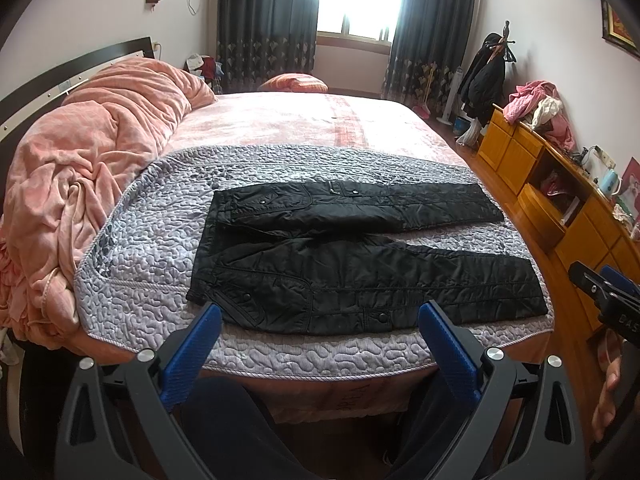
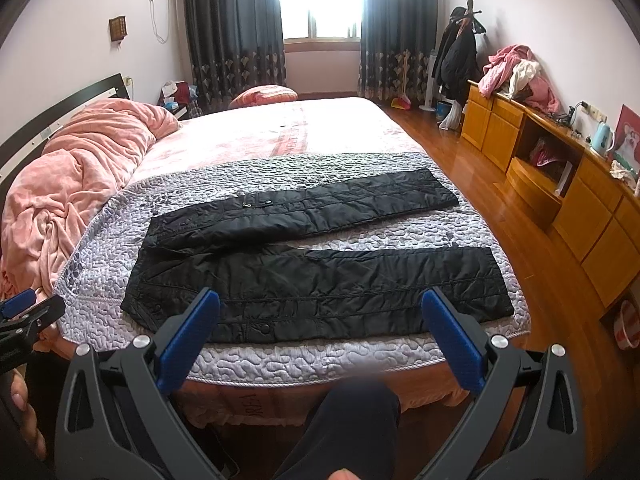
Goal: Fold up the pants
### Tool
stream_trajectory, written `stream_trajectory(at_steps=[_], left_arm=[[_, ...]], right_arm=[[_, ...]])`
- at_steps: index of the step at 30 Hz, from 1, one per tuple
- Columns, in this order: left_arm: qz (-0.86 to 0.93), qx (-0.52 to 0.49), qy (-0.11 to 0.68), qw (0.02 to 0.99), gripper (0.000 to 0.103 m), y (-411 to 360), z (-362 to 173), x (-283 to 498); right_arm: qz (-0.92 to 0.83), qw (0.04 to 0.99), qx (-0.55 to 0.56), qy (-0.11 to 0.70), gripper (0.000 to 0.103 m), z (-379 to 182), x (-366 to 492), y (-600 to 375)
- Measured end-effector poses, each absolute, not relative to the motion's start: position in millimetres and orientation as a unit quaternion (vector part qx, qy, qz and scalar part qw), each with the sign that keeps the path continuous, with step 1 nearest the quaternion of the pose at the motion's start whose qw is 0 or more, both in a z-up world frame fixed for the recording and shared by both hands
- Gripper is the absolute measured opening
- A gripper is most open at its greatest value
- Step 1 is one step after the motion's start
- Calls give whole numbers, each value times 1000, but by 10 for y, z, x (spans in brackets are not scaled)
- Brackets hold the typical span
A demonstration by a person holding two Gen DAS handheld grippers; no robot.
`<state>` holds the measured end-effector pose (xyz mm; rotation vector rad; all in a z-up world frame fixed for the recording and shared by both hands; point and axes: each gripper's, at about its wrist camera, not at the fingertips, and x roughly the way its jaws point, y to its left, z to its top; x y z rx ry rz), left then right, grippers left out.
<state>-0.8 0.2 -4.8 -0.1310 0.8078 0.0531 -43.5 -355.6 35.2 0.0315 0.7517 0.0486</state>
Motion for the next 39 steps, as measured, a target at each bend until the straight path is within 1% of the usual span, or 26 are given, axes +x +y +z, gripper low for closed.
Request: stream_trajectory(at_steps=[5, 19, 26, 27, 29, 30, 32, 33, 34, 36, 39], left_arm=[[27, -65, 392, 917, 99, 33, -36, 4], [25, -63, 391, 918, 99, 43, 24, 56], [24, -60, 395, 916, 99, 53, -58, 103], [16, -55, 394, 917, 99, 70, -107, 134], [-14, -53, 398, 916, 99, 109, -260, 212], [-31, -58, 403, 913, 99, 178, -368, 266], [-62, -85, 410, 906, 99, 363, -572, 338], [-78, -110, 413, 901, 99, 495, -687, 381], [-98, -160, 416, 890, 99, 746, -875, 436], [-81, -219, 425, 874, 99, 1141, -1163, 553], [-5, -219, 441, 870, 99, 1580, -1506, 685]], right_arm=[[25, 930, 16, 367, 101, 214, -369, -3520], [25, 930, 16, 366, 101, 226, -355, -3503], [22, 931, 15, 365, 101, 244, -315, -3514], [26, 934, 16, 355, 101, 251, -323, -3521], [47, 953, 26, 300, 101, 281, -402, -3568], [55, 964, 27, 259, 101, 268, -456, -3610], [64, 973, 13, 223, 101, 184, -441, -3664], [64, 970, -6, 234, 101, 91, -364, -3672], [57, 965, -18, 255, 101, 0, -259, -3694], [53, 952, -19, 302, 101, -263, -72, -3778], [62, 933, 10, 355, 101, -649, 122, -3940]])
